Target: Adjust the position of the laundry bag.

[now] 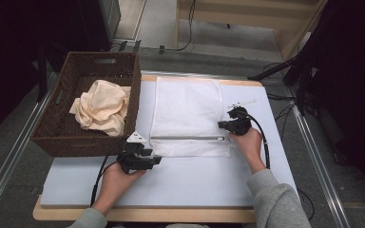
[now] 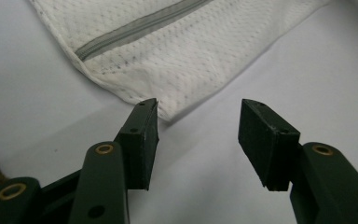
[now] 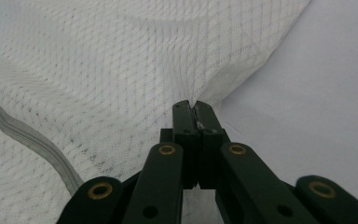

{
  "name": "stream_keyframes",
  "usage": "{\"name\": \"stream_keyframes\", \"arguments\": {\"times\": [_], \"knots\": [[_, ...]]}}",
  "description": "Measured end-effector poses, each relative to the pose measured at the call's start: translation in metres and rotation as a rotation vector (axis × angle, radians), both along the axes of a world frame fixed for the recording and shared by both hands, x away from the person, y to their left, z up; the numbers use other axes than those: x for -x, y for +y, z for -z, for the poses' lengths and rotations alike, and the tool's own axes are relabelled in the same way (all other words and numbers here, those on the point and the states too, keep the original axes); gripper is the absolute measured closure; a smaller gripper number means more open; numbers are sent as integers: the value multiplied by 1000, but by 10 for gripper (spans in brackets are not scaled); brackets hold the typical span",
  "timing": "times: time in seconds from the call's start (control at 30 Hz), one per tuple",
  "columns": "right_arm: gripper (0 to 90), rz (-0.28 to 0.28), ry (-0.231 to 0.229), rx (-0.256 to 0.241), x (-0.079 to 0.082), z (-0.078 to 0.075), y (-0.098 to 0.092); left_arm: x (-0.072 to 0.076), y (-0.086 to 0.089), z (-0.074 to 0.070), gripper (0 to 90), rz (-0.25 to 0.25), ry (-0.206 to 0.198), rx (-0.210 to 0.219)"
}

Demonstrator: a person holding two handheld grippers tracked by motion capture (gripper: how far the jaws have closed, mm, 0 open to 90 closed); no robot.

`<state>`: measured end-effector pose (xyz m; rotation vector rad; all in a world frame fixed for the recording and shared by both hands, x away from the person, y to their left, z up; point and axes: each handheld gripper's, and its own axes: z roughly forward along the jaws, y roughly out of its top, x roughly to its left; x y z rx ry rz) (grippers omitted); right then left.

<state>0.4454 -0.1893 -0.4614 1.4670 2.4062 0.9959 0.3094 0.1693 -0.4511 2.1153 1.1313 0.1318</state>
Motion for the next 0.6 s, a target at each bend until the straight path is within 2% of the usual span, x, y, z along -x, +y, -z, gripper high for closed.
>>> {"name": "stream_keyframes", "arguments": {"times": [0.13, 0.17, 0.23, 0.3, 0.4, 0.47, 0.6], "knots": [[900, 4, 5, 0, 2, 0, -3, -8, -4, 6, 491, -4, 6, -10], [898, 7, 11, -8, 3, 1, -4, -11, -5, 9, 501, -6, -10, -25], [898, 6, 12, -7, 5, 1, -5, -14, -5, 10, 525, -14, -19, -30], [898, 7, 14, -7, 6, 1, -5, -14, -7, 11, 588, -21, -38, -43], [896, 9, 14, -10, 7, 2, -6, -13, -12, 11, 674, -19, -78, -98], [895, 10, 15, -11, 8, 1, -7, -13, -13, 11, 727, -20, -93, -116], [895, 7, 14, -1, 9, 0, -7, -15, -14, 13, 870, -24, -76, -83]]}}
